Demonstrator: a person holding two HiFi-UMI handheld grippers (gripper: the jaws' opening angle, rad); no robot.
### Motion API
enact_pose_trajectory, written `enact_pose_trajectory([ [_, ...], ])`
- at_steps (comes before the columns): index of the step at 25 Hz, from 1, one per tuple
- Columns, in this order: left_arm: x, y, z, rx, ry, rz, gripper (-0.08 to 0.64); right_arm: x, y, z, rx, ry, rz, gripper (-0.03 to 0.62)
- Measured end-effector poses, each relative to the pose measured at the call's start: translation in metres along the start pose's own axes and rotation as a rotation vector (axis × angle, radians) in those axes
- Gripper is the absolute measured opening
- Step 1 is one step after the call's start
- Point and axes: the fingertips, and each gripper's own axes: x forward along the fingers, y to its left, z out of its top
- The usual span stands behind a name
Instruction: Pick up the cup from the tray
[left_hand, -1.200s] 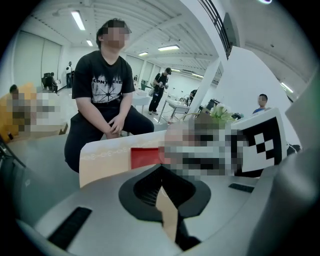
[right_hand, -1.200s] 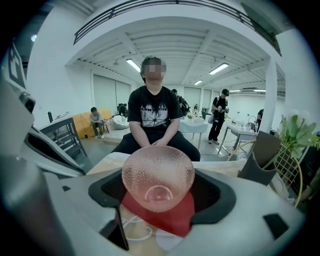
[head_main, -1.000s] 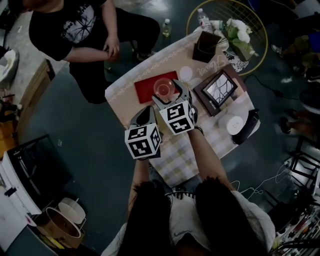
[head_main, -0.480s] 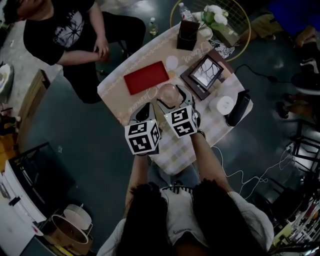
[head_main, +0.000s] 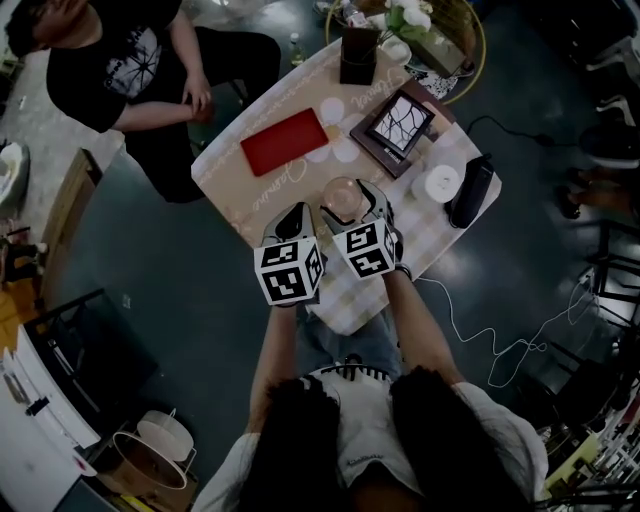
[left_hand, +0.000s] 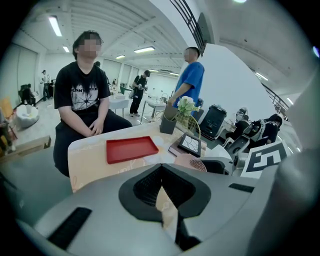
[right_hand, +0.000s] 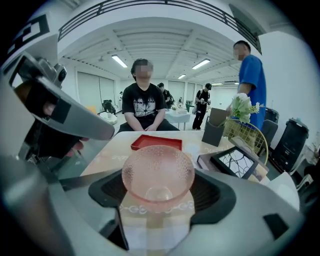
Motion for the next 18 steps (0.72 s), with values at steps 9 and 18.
enact_pose_trajectory([
  [9,-0.006,0.001,-0.022,0.001,0.032,-0.013,0.006,0.006,0.001,-0.024,0.014,-0.015,-0.024,0.388],
  [18,-0.004,0.0,-0.024,-0.035,0.038,-0.062,0.006,0.006,0.002,-0.032,0.048,-0.029,-0.034,0.39],
])
